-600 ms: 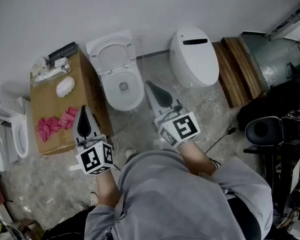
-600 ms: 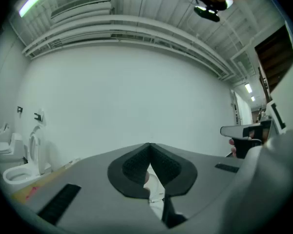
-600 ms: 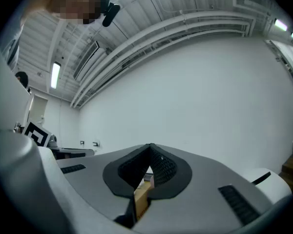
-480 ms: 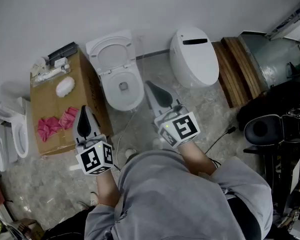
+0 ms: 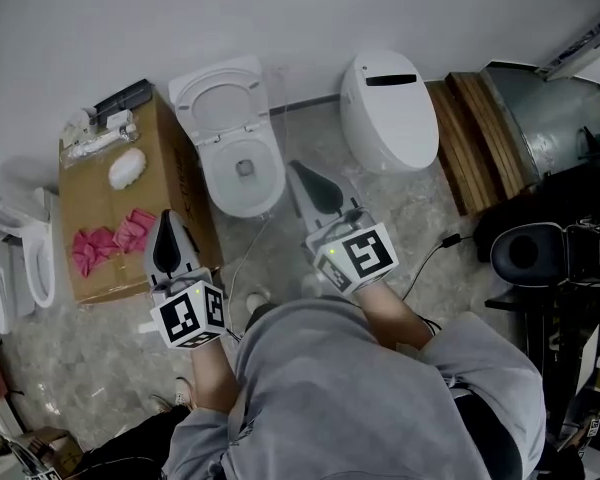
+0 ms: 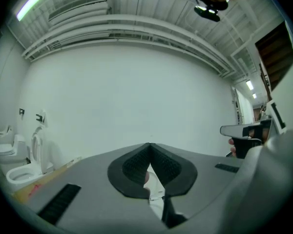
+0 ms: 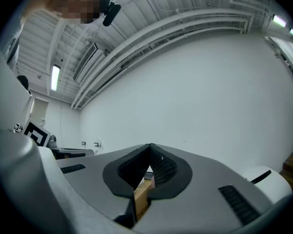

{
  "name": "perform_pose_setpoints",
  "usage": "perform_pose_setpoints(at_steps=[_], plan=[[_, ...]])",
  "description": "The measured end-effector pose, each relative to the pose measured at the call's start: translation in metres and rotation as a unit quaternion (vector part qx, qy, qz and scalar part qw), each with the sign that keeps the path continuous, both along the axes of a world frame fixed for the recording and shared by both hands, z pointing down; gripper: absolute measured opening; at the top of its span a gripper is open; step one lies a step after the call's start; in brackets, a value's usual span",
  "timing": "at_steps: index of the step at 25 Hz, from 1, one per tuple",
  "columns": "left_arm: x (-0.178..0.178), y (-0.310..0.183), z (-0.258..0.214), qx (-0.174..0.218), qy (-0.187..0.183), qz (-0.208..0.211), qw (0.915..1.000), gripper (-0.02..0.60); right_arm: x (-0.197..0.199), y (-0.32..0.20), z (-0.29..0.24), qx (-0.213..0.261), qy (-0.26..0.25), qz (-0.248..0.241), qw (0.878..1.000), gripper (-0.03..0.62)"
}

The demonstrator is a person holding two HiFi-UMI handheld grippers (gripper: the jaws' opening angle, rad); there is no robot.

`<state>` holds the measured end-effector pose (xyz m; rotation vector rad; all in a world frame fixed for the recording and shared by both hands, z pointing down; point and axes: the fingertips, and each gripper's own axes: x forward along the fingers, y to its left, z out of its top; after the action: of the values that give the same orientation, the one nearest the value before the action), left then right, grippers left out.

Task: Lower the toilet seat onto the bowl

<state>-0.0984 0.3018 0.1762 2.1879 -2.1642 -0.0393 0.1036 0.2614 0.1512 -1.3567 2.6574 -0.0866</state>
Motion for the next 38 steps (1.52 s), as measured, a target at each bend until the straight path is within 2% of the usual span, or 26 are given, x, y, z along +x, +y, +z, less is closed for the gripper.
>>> perform_pose_setpoints(at_steps=[10, 15, 19, 28, 38], plan=[[0.037, 0.002, 0.002, -0.013, -0.01, -0.016, 0.9997, 0.0, 0.038, -0.005, 0.005, -0.003, 0.001, -0.015, 1.0, -0.003], [0.054, -0.005, 0.003, -0.019, -0.016, -0.008, 0.9997, 0.0, 0.05, -0.011, 0.01, -0.009, -0.002, -0.015, 1.0, -0.003], [0.054, -0.017, 0.002, -0.017, -0.016, -0.002, 0.9997, 0.0, 0.049, -0.021, 0.012, -0.011, -0.002, -0.013, 1.0, -0.002], [0.015, -0.065, 0.012, -0.013, -0.007, 0.014, 0.9998, 0.0, 0.014, -0.063, 0.018, -0.013, 0.01, 0.01, 1.0, -0.002], [-0.059, -0.13, 0.023, -0.017, 0.004, 0.039, 0.9991, 0.0, -0.046, -0.126, 0.023, -0.021, 0.013, 0.059, 0.998, -0.002]])
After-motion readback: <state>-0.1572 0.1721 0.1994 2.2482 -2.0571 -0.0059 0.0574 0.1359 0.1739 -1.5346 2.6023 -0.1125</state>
